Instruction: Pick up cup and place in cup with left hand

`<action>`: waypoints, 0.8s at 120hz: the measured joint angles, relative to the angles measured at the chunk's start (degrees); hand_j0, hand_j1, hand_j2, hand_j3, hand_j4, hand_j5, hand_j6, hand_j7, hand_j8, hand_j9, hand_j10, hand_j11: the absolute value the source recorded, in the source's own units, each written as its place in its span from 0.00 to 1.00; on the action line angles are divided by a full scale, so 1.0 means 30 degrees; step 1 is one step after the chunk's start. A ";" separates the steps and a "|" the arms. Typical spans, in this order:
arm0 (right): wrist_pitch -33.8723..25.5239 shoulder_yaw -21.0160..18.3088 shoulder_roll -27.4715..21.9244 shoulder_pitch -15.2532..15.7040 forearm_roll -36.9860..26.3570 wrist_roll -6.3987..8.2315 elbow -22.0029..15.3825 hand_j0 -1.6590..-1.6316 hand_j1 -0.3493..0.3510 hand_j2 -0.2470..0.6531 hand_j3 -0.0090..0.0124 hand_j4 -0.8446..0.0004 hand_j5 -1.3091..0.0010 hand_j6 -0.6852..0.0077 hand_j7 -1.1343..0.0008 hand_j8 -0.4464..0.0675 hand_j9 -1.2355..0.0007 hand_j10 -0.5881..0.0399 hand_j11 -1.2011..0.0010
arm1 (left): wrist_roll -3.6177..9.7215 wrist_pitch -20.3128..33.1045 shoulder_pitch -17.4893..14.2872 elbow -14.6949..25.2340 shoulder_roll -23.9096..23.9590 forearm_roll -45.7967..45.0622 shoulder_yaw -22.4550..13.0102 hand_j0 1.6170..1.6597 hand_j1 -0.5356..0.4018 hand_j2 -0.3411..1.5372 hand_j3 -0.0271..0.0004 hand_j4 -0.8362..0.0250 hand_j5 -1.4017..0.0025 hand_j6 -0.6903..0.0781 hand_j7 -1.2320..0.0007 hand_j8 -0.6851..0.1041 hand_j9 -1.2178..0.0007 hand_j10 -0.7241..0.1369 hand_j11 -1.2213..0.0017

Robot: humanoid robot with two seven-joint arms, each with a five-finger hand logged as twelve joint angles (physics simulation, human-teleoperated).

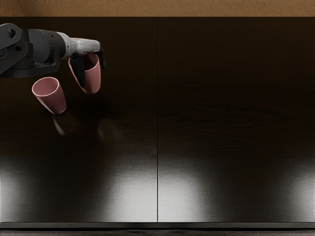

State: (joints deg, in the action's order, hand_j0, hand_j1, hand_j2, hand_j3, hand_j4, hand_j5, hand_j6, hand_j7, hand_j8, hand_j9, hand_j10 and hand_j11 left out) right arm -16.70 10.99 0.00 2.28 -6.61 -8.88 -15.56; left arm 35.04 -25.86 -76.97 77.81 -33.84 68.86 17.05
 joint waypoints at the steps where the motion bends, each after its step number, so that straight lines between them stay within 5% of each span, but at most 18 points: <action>1: 0.0000 0.0000 0.0000 0.0000 -0.0002 0.0000 0.0000 0.04 0.05 0.27 0.42 0.97 0.97 0.95 0.97 0.82 0.97 0.89 0.97 | 0.0000 0.0001 -0.0004 -0.0019 0.0000 0.0000 0.0000 0.70 0.39 0.28 0.99 0.42 0.49 0.51 0.42 0.63 0.41 0.53 0.42; 96: 0.0000 0.0000 0.0000 0.0000 0.0002 -0.0001 0.0000 0.04 0.05 0.27 0.42 0.97 0.97 0.95 0.97 0.82 0.97 0.89 0.97 | -0.0006 -0.0595 -0.0712 -0.0675 -0.2804 -0.1040 -0.0017 0.73 0.43 0.28 0.99 0.42 0.50 0.45 0.43 0.58 0.43 0.48 0.43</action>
State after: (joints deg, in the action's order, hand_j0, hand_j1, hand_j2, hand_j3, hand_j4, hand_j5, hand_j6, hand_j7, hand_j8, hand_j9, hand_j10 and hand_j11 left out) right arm -16.70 10.99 0.00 2.28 -6.61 -8.88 -15.56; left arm 35.03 -27.64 -79.10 75.78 -42.25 65.74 16.99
